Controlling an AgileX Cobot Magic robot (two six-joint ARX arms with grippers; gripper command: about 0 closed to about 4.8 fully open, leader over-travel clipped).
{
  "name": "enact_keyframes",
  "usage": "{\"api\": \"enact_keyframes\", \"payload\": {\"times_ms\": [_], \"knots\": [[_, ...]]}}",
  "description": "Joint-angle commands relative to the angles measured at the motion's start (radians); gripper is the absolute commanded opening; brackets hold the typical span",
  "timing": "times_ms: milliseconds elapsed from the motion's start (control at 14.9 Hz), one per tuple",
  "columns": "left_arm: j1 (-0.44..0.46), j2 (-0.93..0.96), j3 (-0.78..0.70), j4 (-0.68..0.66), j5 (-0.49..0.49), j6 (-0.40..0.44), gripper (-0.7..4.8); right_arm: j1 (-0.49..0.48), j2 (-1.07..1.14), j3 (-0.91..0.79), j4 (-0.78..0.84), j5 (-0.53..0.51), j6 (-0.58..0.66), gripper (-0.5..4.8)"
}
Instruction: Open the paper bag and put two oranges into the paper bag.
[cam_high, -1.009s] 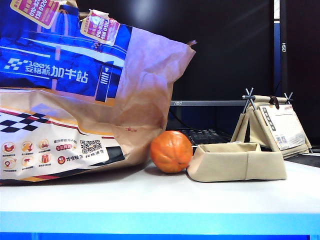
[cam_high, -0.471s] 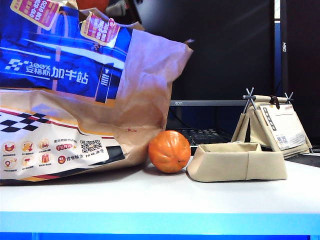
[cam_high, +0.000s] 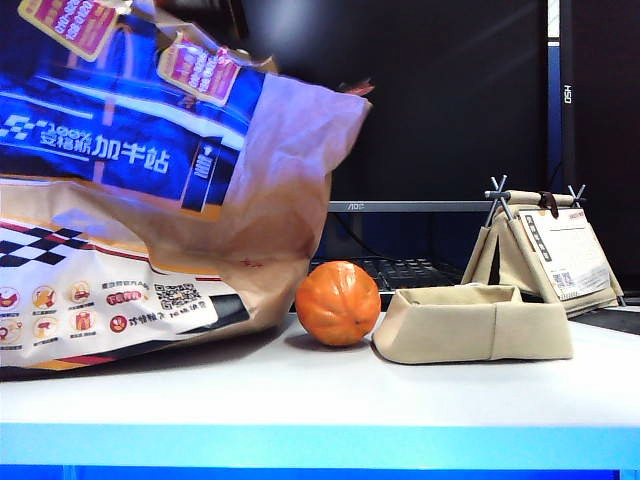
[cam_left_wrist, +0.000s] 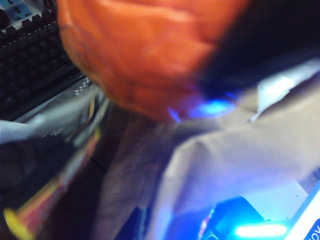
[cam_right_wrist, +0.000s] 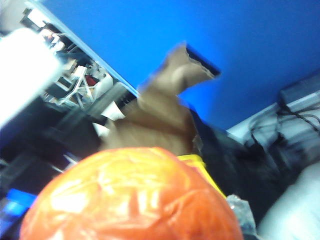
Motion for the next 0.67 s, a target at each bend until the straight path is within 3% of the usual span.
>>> {"api": "enact_keyframes", "payload": {"times_ms": [67, 336, 673], "knots": [[0.004, -0.003, 0.003, 0.022, -0.051, 0.008, -0.06, 0.003, -0.011, 0.076, -0.045, -0.013, 0.005, -0.06], [0.011, -0.003, 0.003, 0.031, -0.049, 0.007, -0.06, 0.018, -0.011, 0.072, -0.144, 0.028, -0.049, -0.06], [0.012, -0.003, 0.003, 0.036, -0.013, 0.006, -0.06, 0.063, 0.012, 0.072, -0.121, 0.074, -0.068, -0.06]]}}
